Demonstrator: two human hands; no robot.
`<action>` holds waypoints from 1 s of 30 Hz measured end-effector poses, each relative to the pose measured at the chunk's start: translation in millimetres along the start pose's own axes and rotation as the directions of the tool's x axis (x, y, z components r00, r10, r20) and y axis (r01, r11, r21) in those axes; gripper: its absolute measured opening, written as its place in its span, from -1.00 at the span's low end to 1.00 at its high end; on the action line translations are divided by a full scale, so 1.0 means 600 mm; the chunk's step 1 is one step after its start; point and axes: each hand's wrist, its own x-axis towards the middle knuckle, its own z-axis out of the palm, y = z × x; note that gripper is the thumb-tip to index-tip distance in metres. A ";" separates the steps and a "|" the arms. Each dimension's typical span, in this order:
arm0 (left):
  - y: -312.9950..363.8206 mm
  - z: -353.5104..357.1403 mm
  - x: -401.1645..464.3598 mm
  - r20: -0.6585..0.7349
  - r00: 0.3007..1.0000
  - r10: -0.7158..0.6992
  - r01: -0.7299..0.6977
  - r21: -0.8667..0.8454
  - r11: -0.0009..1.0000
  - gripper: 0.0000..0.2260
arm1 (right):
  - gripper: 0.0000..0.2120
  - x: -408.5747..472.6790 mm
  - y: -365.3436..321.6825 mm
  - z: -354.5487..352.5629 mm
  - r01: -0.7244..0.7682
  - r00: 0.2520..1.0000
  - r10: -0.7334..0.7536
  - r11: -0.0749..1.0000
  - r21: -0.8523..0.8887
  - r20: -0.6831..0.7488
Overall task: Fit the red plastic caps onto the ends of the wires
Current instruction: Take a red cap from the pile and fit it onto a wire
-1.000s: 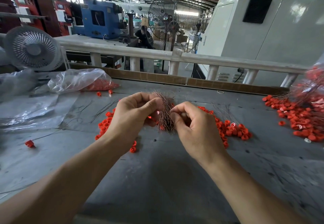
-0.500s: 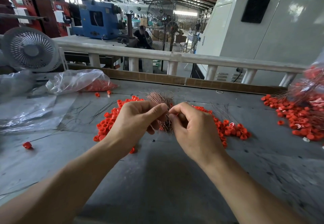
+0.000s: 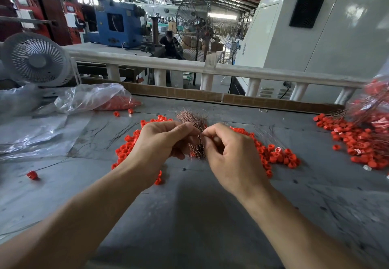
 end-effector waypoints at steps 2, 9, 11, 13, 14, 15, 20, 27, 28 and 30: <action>-0.003 -0.002 0.003 -0.027 0.999 0.022 -0.021 0.028 0.999 -0.80 | -0.92 -0.001 0.001 0.001 -0.001 1.000 0.001 1.000 -0.001 0.002; -0.003 -0.005 0.005 -0.037 0.999 0.016 -0.015 0.042 0.999 -0.79 | -0.89 -0.001 0.000 0.004 0.011 0.999 -0.012 1.000 0.022 0.031; 0.000 -0.005 0.004 -0.034 0.999 -0.011 0.011 0.010 1.000 -0.80 | -0.89 -0.001 -0.001 0.004 0.017 0.999 -0.018 0.999 0.030 0.031; 0.001 -0.005 0.002 -0.040 0.999 -0.014 0.014 0.004 1.000 -0.80 | -0.88 -0.002 -0.002 0.003 0.014 1.000 -0.015 0.999 0.034 0.028; 0.001 -0.004 0.002 -0.047 0.999 -0.005 0.005 0.017 1.000 -0.79 | -0.88 -0.002 -0.002 0.003 0.011 1.000 -0.012 0.999 0.034 0.026; 0.002 -0.005 0.002 -0.061 0.998 0.011 -0.009 0.035 0.999 -0.79 | -0.89 -0.002 -0.002 0.003 0.008 1.000 -0.009 0.999 0.033 0.022; 0.013 -0.027 0.013 -0.196 0.979 0.060 -0.032 0.141 0.989 -0.78 | -0.90 -0.003 0.000 0.000 -0.025 1.000 0.025 1.000 0.019 -0.012; -0.004 -0.060 0.025 -0.190 0.951 0.245 -0.015 0.762 0.647 -0.84 | -0.89 -0.003 -0.002 -0.001 -0.046 0.999 0.046 0.998 0.031 -0.008; -0.005 -0.058 0.023 -0.171 0.952 0.255 -0.013 0.806 0.591 -0.86 | -0.89 -0.003 -0.003 -0.001 -0.047 0.999 0.047 0.998 0.035 -0.008; -0.009 -0.054 0.021 -0.127 0.958 0.255 -0.020 0.863 0.505 -0.90 | -0.88 -0.003 -0.003 0.000 -0.049 0.999 0.050 0.998 0.038 -0.010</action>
